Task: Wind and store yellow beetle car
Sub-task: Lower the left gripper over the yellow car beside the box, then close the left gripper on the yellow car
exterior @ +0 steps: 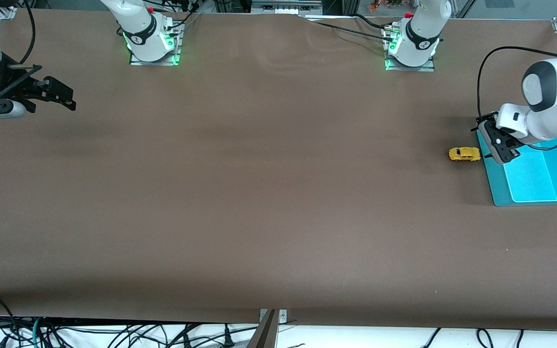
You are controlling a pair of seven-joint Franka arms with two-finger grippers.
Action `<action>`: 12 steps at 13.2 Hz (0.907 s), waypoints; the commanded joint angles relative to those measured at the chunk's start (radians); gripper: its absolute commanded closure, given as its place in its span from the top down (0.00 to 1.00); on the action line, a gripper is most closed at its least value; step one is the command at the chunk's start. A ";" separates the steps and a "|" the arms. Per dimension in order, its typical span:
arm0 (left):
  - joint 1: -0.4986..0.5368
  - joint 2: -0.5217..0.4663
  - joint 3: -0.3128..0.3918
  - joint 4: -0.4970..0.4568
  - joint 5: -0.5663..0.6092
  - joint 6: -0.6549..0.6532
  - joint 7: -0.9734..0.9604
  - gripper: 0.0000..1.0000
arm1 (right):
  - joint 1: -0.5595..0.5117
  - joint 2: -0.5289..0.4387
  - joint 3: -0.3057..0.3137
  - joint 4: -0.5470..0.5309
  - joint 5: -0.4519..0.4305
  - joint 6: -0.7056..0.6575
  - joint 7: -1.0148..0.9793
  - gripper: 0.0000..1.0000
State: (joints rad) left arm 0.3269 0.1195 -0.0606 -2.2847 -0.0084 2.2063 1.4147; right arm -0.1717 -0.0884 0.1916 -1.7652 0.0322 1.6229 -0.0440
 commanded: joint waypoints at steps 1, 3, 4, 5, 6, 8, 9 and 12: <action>0.066 0.067 -0.010 -0.027 -0.010 0.116 0.163 1.00 | 0.000 0.006 -0.001 0.020 -0.015 -0.005 0.001 1.00; 0.072 0.113 -0.011 -0.027 -0.021 0.153 0.223 1.00 | -0.002 0.006 -0.004 0.038 -0.028 -0.012 0.001 1.00; 0.072 0.124 -0.013 -0.035 -0.025 0.159 0.224 1.00 | -0.002 0.006 -0.006 0.058 -0.029 -0.014 0.004 1.00; 0.072 0.135 -0.013 -0.051 -0.028 0.194 0.228 1.00 | -0.002 0.007 -0.006 0.069 -0.029 -0.014 0.006 1.00; 0.072 0.144 -0.013 -0.076 -0.028 0.240 0.239 1.00 | -0.003 0.007 -0.009 0.069 -0.026 -0.015 0.012 1.00; 0.070 0.172 -0.015 -0.090 -0.028 0.273 0.239 1.00 | -0.005 0.010 -0.018 0.069 -0.021 -0.014 0.016 1.00; 0.070 0.181 -0.027 -0.090 -0.030 0.285 0.240 1.00 | -0.006 0.012 -0.018 0.069 -0.018 -0.015 0.016 1.00; 0.093 0.213 -0.033 -0.090 -0.028 0.343 0.297 1.00 | -0.008 0.019 -0.027 0.067 -0.017 -0.021 0.015 1.00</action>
State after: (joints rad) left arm 0.3926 0.3155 -0.0839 -2.3697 -0.0090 2.5103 1.6457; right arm -0.1777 -0.0809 0.1717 -1.7190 0.0152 1.6206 -0.0407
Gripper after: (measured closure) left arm 0.000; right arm 0.000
